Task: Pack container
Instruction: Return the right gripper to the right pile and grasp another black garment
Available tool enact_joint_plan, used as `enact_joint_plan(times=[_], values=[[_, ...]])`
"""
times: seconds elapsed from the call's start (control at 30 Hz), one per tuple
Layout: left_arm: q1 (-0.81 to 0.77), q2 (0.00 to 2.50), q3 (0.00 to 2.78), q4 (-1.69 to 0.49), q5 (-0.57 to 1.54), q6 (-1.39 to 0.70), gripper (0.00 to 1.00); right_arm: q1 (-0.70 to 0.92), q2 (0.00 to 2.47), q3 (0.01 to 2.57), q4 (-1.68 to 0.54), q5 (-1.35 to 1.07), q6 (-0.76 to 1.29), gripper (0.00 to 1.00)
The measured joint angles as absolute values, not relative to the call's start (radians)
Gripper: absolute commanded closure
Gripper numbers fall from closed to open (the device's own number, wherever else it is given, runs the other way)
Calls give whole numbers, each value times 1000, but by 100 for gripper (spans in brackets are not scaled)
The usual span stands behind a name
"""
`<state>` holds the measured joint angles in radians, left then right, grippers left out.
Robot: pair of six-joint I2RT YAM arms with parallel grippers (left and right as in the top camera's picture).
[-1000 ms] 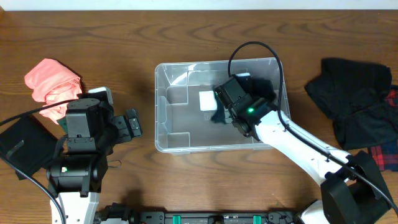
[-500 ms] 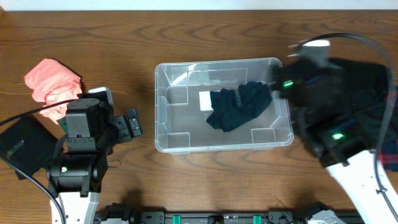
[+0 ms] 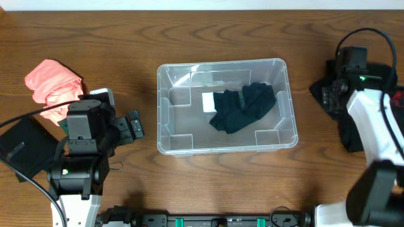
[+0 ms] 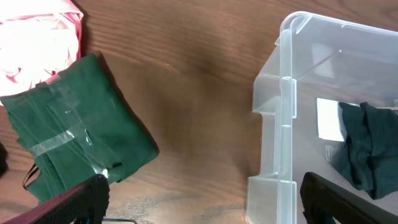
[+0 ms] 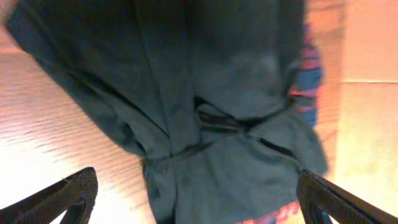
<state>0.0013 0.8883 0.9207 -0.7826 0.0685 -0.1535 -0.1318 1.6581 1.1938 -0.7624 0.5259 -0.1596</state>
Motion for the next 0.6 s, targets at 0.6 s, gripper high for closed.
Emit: enact_joint_plan(times=[0.6], values=[[1,888,921,-783,68,-154,2,-170,1982,1203,-672,695,-115,22]])
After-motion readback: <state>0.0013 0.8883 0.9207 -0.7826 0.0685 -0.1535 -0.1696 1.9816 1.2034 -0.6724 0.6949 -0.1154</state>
